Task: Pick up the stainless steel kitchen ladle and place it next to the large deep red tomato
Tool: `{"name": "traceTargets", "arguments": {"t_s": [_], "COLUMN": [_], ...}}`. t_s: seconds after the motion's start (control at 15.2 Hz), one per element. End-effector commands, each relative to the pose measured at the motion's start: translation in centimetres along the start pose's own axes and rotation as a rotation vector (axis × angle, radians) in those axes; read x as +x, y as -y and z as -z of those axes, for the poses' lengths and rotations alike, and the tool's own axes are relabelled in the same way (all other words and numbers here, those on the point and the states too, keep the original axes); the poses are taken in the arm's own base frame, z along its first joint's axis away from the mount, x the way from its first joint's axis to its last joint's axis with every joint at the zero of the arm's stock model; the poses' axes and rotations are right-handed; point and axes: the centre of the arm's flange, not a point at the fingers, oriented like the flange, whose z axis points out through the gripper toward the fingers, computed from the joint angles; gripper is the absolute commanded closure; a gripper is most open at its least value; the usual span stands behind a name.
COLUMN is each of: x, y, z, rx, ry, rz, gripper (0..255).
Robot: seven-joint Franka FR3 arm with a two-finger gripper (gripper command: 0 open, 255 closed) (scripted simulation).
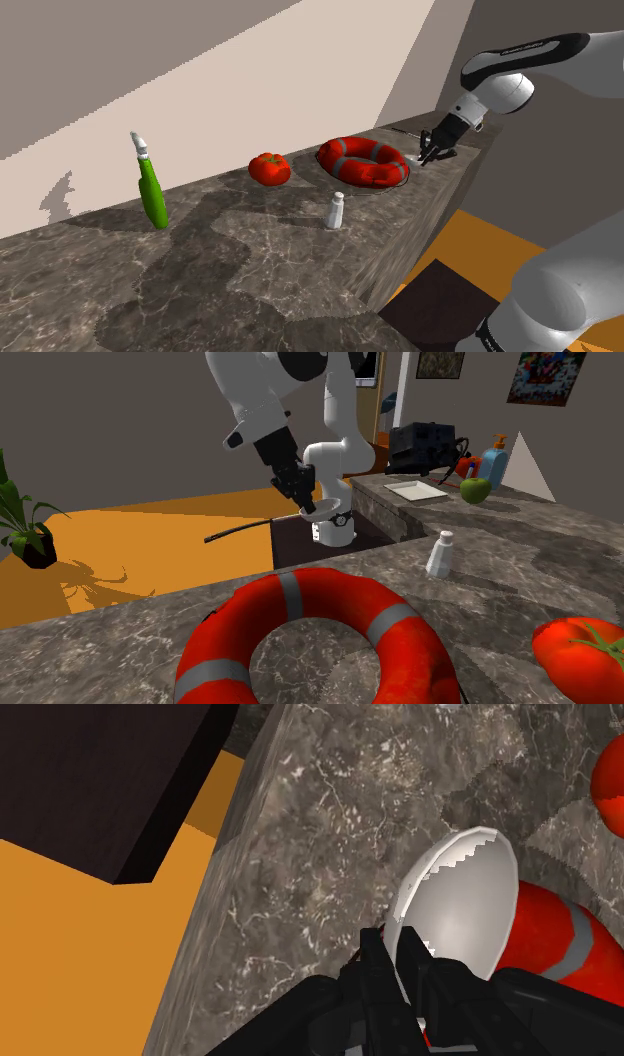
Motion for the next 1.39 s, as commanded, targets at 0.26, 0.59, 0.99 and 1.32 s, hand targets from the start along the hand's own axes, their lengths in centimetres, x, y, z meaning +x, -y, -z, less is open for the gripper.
{"name": "traceTargets", "arguments": {"t_s": [0.26, 0.59, 0.99, 1.32], "x": [-1.9, -5.7, -10.1, -13.9], "y": [2.5, 7.1, 12.6, 17.2], "z": [0.2, -2.7, -6.3, -9.2], "rx": [0.000, 0.000, 0.000, 0.000], "ry": [0.000, 0.000, 0.000, 0.000], "rz": [0.000, 0.000, 0.000, 0.000], "gripper": [255, 255, 255, 255]}}
